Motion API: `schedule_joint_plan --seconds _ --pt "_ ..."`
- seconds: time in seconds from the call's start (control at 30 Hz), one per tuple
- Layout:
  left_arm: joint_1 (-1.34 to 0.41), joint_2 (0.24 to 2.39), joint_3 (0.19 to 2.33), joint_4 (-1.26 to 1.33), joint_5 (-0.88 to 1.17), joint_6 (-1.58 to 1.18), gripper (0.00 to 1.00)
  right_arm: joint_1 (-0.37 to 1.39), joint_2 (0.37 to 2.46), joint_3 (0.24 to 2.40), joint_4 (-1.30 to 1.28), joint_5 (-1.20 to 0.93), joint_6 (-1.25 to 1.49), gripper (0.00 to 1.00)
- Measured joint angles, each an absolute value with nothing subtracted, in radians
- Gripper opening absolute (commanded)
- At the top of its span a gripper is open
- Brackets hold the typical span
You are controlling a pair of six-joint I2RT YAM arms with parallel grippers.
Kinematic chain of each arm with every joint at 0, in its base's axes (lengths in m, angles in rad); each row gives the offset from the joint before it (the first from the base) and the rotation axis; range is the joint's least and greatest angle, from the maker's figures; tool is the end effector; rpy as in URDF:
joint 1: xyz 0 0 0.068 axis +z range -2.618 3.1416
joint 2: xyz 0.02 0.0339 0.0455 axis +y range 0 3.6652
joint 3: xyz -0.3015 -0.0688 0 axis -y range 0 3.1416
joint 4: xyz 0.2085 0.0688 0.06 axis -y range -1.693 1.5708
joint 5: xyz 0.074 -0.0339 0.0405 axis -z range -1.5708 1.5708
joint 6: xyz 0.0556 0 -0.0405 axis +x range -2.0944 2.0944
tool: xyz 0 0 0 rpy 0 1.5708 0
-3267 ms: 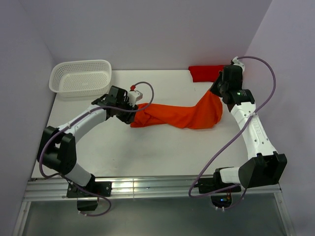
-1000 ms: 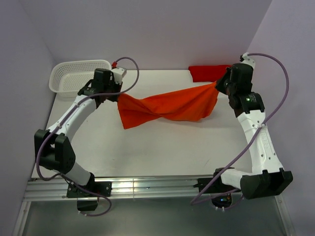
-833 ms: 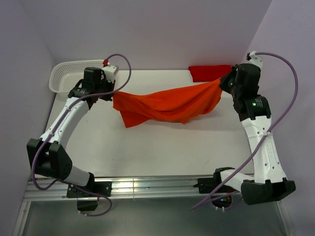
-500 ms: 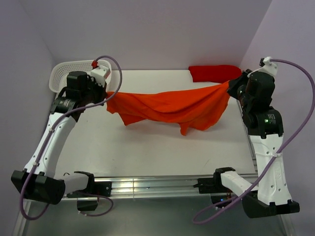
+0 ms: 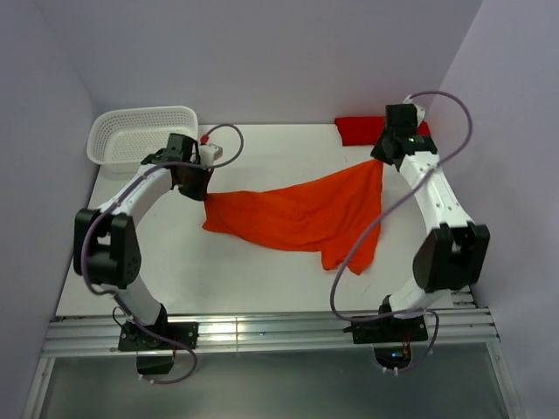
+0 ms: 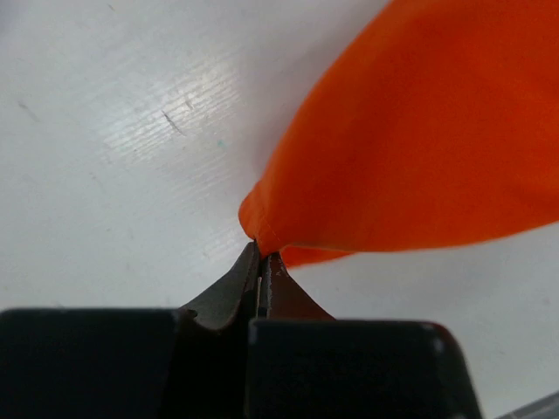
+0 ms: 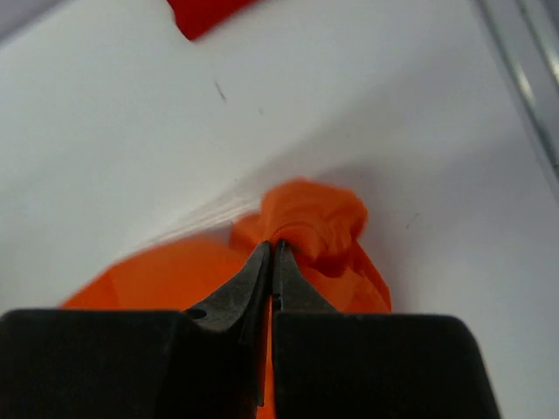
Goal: Roll the t-shirts
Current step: Flatten the tshirt
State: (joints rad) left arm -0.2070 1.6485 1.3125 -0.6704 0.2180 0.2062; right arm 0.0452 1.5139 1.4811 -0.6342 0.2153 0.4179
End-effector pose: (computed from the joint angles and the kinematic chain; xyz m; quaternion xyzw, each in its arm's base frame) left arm 0.3192 -0.0793 0.2936 0.2255 0.9282 -0.1046 0.2768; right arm 0.3142 0.0023 0.3883 0.2118 0.8702 0.0056 0.4447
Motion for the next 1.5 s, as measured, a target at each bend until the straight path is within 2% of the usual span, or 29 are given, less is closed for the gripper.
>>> schedule_joint_plan --seconds 0.1,0.23,0.57,0.7,0.77,0.8,0.83,0.9,0.93,1.13,1.33,1.5 --pt "-0.206 1.783 1.319 -0.649 0.201 0.207 0.0 0.033 1.676 1.479 -0.618 0.197 0.419 0.0" --pt "-0.2 1.908 1.34 -0.622 0.182 0.205 0.0 0.027 1.794 1.491 -0.605 0.182 0.426 0.0" --pt "-0.192 1.945 1.392 -0.522 0.144 0.186 0.0 0.013 1.831 1.542 -0.559 0.175 0.455 0.01" --pt "-0.189 1.945 1.396 -0.512 0.141 0.176 0.2 -0.021 1.831 1.521 -0.548 0.17 0.466 0.09" --pt "-0.188 1.945 1.396 -0.508 0.14 0.173 0.35 -0.032 1.831 1.513 -0.544 0.17 0.471 0.18" --pt "-0.187 1.945 1.396 -0.505 0.138 0.171 0.39 -0.036 1.831 1.509 -0.542 0.171 0.473 0.24" --pt "-0.186 1.945 1.396 -0.503 0.138 0.17 0.46 -0.038 1.829 1.5 -0.535 0.17 0.475 0.37" --pt "-0.182 1.939 1.388 -0.494 0.138 0.172 0.51 -0.038 1.824 1.484 -0.533 0.169 0.48 0.46" --pt "-0.178 1.93 1.378 -0.49 0.138 0.171 0.52 -0.038 1.819 1.474 -0.533 0.167 0.48 0.54" --pt "-0.14 1.811 1.325 -0.514 0.181 0.176 0.44 -0.041 1.761 1.431 -0.527 0.163 0.483 0.64" --pt "-0.125 1.687 1.209 -0.538 0.246 0.198 0.46 -0.062 1.628 1.327 -0.502 0.147 0.499 0.64" --pt "-0.126 1.673 1.119 -0.547 0.292 0.2 0.45 -0.071 1.54 1.208 -0.456 0.118 0.515 0.63"
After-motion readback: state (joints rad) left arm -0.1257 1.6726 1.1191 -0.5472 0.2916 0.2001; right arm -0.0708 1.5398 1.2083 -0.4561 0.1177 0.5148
